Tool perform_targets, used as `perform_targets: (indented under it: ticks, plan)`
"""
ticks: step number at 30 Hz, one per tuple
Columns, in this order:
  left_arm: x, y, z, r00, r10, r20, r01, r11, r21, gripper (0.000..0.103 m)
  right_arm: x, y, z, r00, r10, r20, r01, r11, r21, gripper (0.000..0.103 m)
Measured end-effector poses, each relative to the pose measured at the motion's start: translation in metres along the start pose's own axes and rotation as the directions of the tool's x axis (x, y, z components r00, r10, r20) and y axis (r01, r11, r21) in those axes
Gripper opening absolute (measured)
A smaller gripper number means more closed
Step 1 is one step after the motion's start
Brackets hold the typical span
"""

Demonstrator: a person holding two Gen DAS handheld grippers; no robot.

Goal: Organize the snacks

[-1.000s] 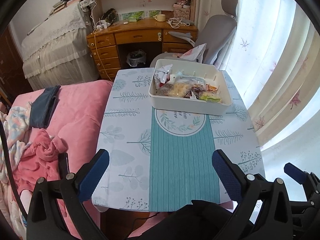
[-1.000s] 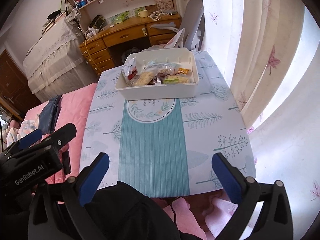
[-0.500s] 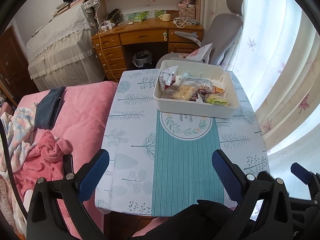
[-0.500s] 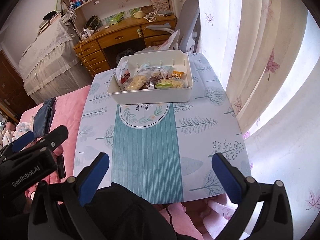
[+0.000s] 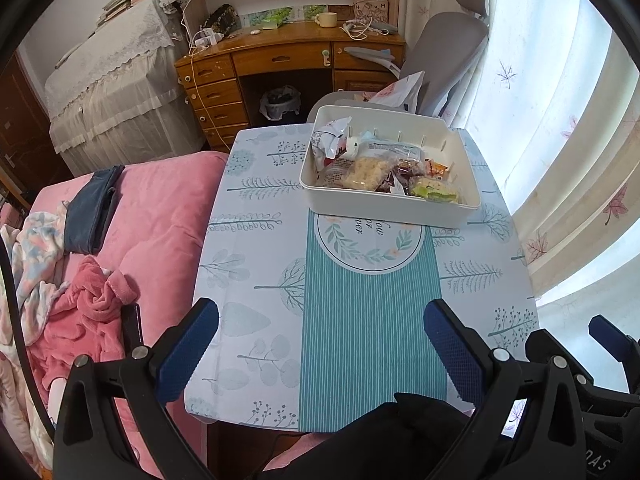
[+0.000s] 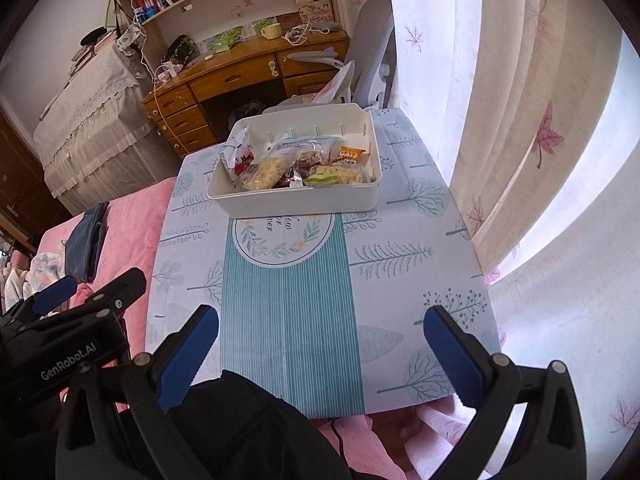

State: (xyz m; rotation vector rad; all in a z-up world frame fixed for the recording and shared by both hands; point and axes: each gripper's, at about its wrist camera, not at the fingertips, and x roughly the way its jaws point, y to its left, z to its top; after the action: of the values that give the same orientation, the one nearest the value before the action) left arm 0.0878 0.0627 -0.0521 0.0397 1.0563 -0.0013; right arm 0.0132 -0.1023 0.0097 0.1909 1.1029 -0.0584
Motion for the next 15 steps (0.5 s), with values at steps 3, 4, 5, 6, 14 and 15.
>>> perform_targets:
  ticks: [3,4,5,6,14,15]
  plan:
    - [0.001,0.0003,0.0017,1.0,-0.001,-0.001,0.001,1.0,-0.002,0.102,0.0002,0.0037,0.0023,1.0,0.008,0.009,-0.008,1.0,-0.021,0.103]
    - [0.0011,0.0009,0.002,1.0,-0.001,0.001,0.001,1.0,-0.003,0.102,0.0006,0.0047,0.0033,1.0,0.009,0.01,-0.009,1.0,-0.029,0.103]
    - [0.0014,0.0004,0.0019,1.0,-0.001,0.001,0.001,1.0,-0.002,0.102,0.0007,0.0054,0.004,1.0,0.01,0.012,-0.01,0.999,-0.034,0.103]
    - [0.0017,0.0004,0.0021,1.0,0.0,0.002,0.0,1.0,-0.003,0.102,0.0007,0.0059,0.0047,1.0,0.011,0.013,-0.01,0.999,-0.036,0.103]
    - [0.0026,0.0013,0.0043,1.0,0.009,-0.001,-0.009,1.0,-0.008,0.102,0.0029,0.0064,0.0058,1.0,0.018,0.005,-0.018,0.999,-0.038,0.103]
    - [0.0028,0.0011,0.0043,1.0,0.01,-0.003,-0.01,1.0,-0.009,0.102,0.0029,0.0064,0.0059,1.0,0.018,0.005,-0.017,0.999,-0.038,0.103]
